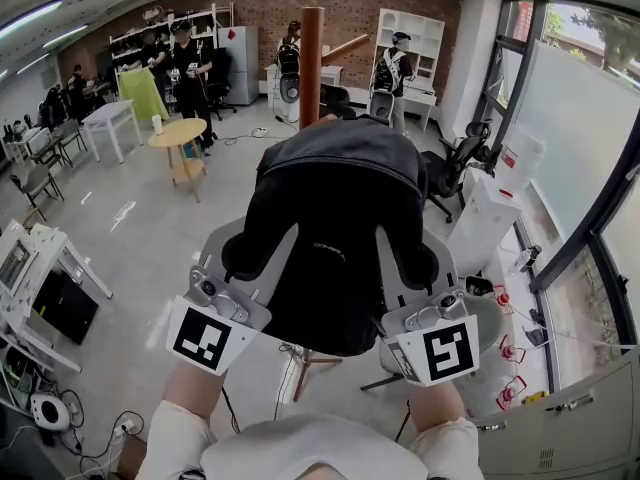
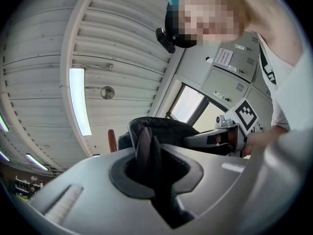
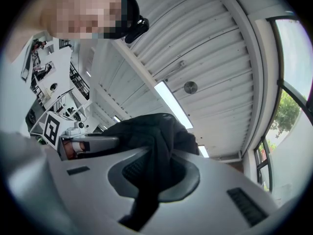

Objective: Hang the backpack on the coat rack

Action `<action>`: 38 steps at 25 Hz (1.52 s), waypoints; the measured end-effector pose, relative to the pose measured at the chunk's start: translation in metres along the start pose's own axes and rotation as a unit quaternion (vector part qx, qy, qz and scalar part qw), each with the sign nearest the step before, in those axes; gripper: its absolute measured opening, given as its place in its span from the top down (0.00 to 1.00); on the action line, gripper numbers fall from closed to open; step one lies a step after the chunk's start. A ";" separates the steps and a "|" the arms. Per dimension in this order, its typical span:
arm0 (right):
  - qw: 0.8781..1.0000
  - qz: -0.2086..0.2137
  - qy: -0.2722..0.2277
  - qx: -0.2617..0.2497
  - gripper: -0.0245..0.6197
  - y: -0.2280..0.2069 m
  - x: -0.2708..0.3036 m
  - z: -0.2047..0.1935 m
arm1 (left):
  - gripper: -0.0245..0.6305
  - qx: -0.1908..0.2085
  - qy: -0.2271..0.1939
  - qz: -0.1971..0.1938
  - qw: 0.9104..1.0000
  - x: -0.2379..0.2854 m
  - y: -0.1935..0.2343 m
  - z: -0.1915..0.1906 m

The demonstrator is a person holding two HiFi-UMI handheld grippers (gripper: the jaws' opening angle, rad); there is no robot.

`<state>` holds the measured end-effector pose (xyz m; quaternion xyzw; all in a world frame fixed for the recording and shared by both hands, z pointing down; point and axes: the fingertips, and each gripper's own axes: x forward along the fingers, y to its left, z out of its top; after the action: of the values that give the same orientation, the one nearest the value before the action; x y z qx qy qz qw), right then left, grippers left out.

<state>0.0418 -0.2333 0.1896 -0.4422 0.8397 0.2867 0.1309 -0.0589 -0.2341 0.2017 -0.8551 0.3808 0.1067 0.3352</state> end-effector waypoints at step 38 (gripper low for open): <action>0.995 0.069 -0.005 0.075 0.91 0.007 0.018 0.022 | 0.89 -0.036 -0.042 0.010 0.998 -0.010 0.022 0.034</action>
<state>0.0251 -0.2295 0.1656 -0.3707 0.8866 0.2337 0.1477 -0.0790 -0.2169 0.1699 -0.8576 0.3708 0.1601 0.3185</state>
